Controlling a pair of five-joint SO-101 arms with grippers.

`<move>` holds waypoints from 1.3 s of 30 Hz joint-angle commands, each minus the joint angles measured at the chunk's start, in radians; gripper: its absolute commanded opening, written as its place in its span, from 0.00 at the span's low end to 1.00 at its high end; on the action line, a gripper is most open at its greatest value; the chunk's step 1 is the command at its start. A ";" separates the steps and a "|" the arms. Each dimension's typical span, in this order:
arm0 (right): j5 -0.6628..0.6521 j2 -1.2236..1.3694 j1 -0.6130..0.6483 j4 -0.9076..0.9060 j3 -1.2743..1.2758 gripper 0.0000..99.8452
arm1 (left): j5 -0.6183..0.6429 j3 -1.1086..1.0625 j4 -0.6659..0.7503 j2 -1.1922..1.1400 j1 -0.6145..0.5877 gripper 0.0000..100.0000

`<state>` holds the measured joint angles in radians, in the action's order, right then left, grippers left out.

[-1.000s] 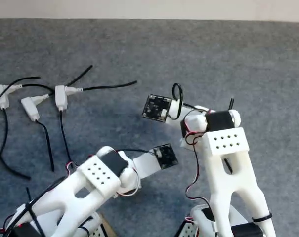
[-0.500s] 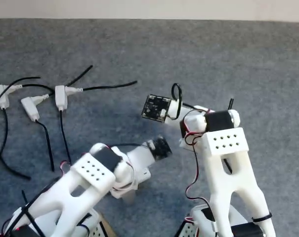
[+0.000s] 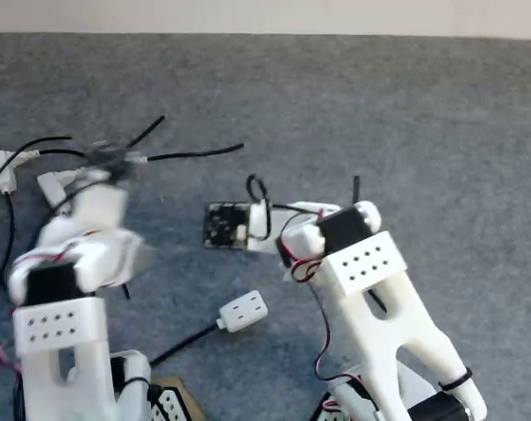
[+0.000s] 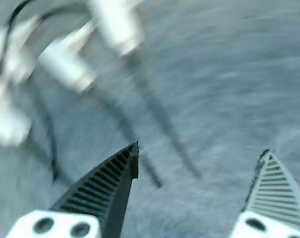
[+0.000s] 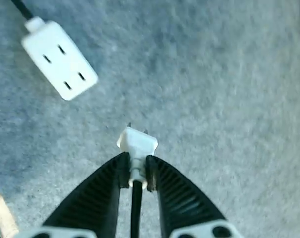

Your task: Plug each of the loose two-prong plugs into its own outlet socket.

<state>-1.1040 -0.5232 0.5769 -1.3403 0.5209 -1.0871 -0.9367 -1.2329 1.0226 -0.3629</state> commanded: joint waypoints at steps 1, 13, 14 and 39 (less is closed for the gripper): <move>-0.035 -0.002 0.085 -0.030 -0.033 0.01 | 0.018 -0.145 0.146 0.048 -0.252 0.36; -0.086 0.104 0.328 -0.254 -0.220 0.01 | -0.032 -0.489 0.491 0.050 -0.487 0.36; -0.109 0.122 0.328 -0.254 -0.211 0.01 | -0.032 -0.490 0.491 0.050 -0.489 0.36; -0.367 0.162 0.275 0.022 0.031 0.01 | -0.037 -0.499 0.384 0.050 -0.495 0.36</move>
<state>-1.4599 -0.3514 0.8638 -1.3357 0.5516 -1.1116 -1.4385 -0.8401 1.0579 -0.8493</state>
